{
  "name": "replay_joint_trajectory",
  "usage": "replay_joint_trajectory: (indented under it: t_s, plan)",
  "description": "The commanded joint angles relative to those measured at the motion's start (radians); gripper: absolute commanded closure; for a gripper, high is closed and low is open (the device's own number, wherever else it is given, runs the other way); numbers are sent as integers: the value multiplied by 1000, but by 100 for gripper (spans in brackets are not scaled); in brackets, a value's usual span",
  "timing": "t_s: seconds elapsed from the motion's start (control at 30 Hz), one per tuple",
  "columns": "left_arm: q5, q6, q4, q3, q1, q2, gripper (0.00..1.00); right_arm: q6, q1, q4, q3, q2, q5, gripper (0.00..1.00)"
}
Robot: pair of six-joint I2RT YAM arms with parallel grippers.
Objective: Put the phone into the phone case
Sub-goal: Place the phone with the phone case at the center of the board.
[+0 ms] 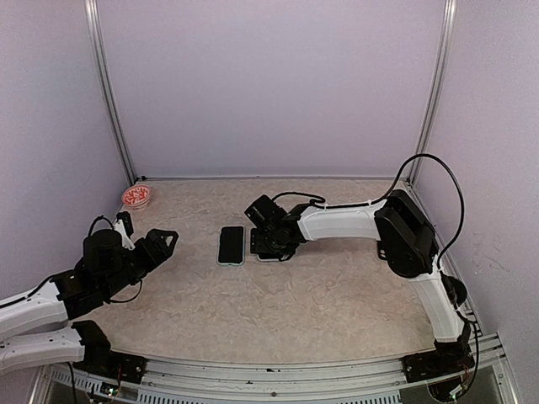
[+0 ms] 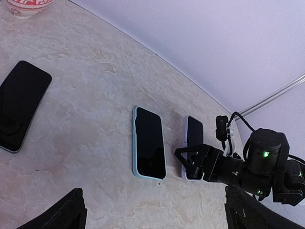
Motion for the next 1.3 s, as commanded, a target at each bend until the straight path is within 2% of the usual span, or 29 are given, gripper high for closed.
replay_joint_trajectory:
  t_s: [0.0,0.57,0.97,1.27]
  plan:
    - [-10,-3,-44,2,7,-19,1,46,-5,9,30,20,-3,41]
    - [-20,-21,-47,-21,7,-41,1,47,27,-44,42,21,37,30]
    - [-28,-30,-53,-18,7,-34,1,52,40,-107,84,44,73,15]
    - [-42,-35,-59,-18,7,-36,1,53,46,-118,87,44,90,9]
